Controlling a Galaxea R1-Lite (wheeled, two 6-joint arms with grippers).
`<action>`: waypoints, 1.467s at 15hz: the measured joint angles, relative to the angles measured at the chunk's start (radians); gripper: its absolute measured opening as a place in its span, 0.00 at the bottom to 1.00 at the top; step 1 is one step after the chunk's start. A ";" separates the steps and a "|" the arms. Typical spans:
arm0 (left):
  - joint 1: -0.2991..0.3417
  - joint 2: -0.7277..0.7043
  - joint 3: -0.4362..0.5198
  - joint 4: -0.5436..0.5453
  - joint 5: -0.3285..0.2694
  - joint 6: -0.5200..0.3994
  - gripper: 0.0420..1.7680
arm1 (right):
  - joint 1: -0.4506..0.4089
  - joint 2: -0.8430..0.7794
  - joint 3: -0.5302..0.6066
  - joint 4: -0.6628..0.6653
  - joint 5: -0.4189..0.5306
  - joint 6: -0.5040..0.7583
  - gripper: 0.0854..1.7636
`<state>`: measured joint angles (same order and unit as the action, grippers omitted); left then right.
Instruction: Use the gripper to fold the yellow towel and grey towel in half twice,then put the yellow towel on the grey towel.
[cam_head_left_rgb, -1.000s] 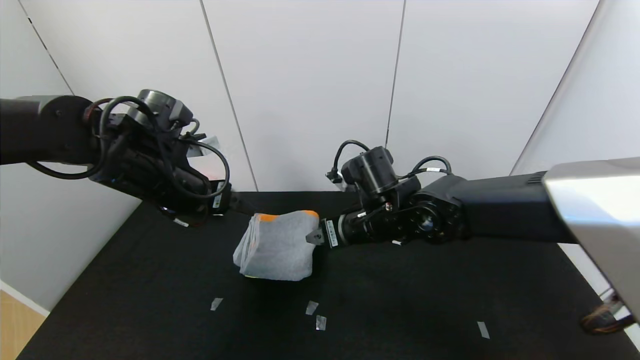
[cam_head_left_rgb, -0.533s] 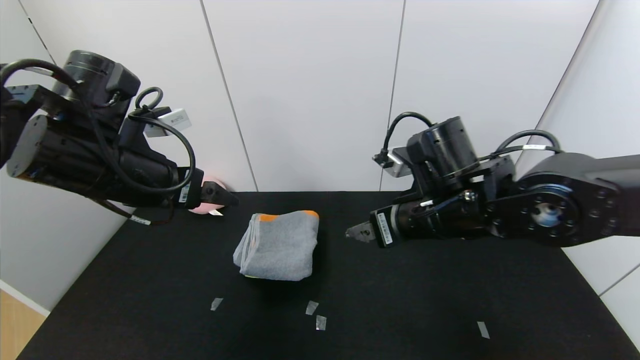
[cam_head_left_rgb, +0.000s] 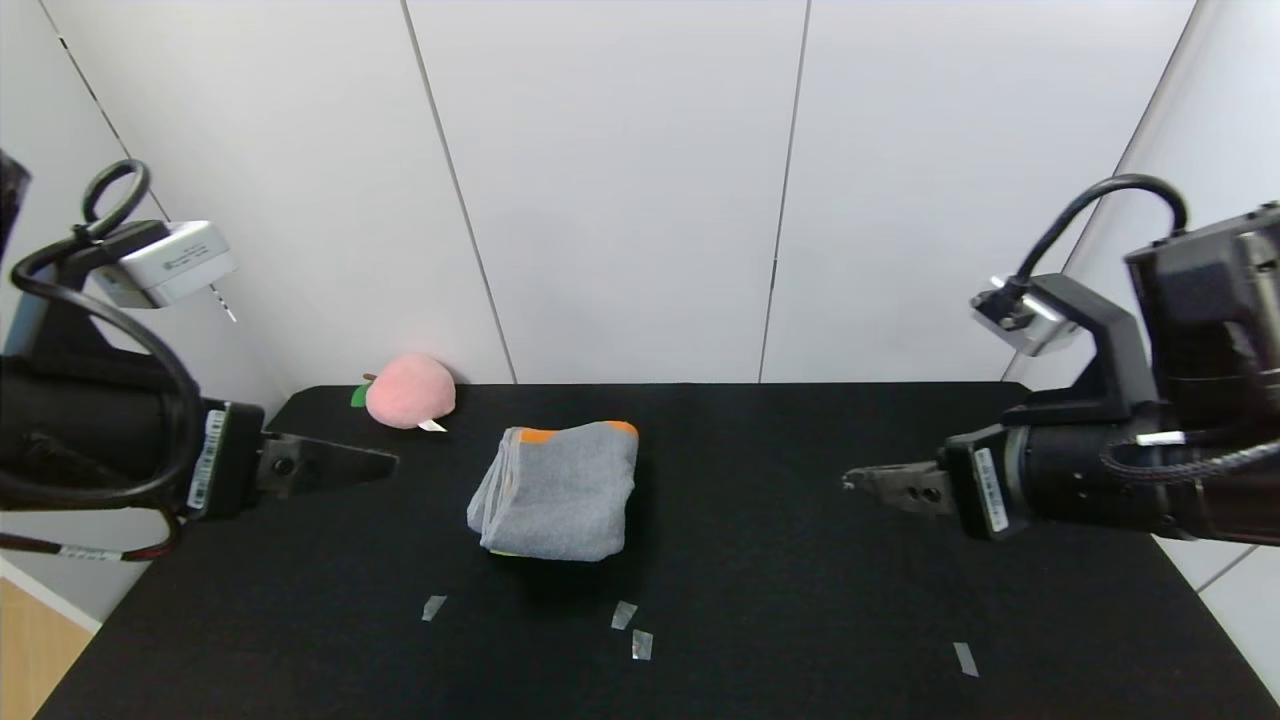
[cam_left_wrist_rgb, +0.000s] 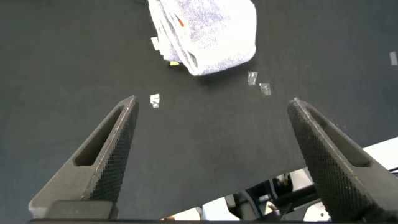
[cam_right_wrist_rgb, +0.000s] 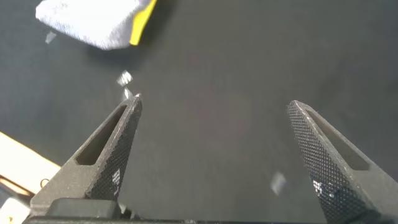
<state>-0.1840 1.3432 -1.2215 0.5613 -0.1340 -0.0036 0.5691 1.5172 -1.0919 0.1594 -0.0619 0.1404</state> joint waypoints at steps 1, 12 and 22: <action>0.000 -0.054 0.047 -0.024 0.000 0.004 0.96 | -0.012 -0.049 0.035 0.000 0.001 -0.003 0.96; 0.003 -0.521 0.287 0.021 0.034 0.090 0.97 | -0.162 -0.602 0.384 0.005 0.002 -0.009 0.96; 0.089 -0.946 0.314 0.274 0.071 0.111 0.97 | -0.395 -1.099 0.489 0.237 -0.135 -0.011 0.96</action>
<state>-0.0951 0.3977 -0.9072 0.8355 -0.0630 0.1070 0.1740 0.4185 -0.6028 0.3968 -0.1966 0.1298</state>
